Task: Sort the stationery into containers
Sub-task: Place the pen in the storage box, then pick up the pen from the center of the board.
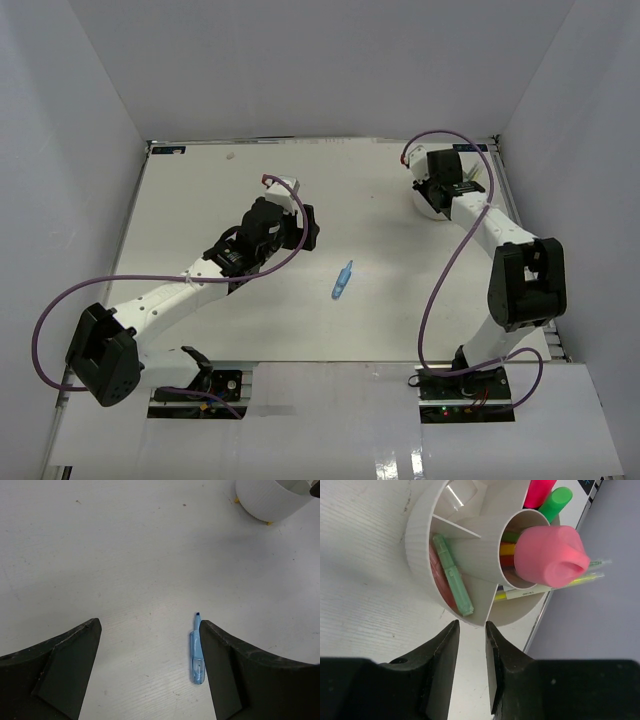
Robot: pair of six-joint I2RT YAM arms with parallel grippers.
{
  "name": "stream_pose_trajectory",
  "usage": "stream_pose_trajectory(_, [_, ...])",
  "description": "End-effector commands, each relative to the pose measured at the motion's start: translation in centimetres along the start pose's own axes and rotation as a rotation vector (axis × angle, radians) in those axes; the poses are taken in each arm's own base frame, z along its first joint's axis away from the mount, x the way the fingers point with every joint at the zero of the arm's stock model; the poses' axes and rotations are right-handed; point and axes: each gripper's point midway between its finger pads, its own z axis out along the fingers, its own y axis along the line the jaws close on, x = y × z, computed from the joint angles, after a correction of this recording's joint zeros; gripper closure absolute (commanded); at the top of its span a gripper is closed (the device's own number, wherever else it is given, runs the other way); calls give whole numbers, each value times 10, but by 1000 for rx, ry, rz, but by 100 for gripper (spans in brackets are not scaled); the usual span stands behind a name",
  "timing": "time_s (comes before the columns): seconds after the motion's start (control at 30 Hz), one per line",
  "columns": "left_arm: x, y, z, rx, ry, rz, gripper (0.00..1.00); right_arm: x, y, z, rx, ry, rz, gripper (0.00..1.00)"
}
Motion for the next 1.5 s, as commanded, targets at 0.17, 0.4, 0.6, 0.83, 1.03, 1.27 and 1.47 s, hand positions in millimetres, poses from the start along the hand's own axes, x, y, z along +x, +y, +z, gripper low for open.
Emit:
stream_pose_trajectory(0.17, [-12, -19, -1, 85, 6, -22, 8, -62, -30, -117, -7, -405, 292, 48])
stream_pose_trajectory(0.4, [19, -39, 3, 122, 145, -3, 6, -52, 7, -180, -148, -650, 429, 20])
stream_pose_trajectory(0.6, [72, -56, -14, 135, 275, -43, 4, -30, 37, -199, -219, -752, 535, 2])
stream_pose_trajectory(0.83, [132, -75, -11, 36, 353, 29, 3, -10, 57, -199, -253, -792, 678, 10])
stream_pose_trajectory(1.03, [176, -78, 2, -70, 434, 90, 7, -2, 67, -206, -280, -826, 707, 10])
stream_pose_trajectory(1.27, [185, -77, 18, -153, 438, 132, 16, 2, 78, -209, -316, -848, 695, 10])
stream_pose_trajectory(1.47, [195, -81, 25, -150, 466, 134, 27, 4, 81, -210, -323, -856, 691, 10])
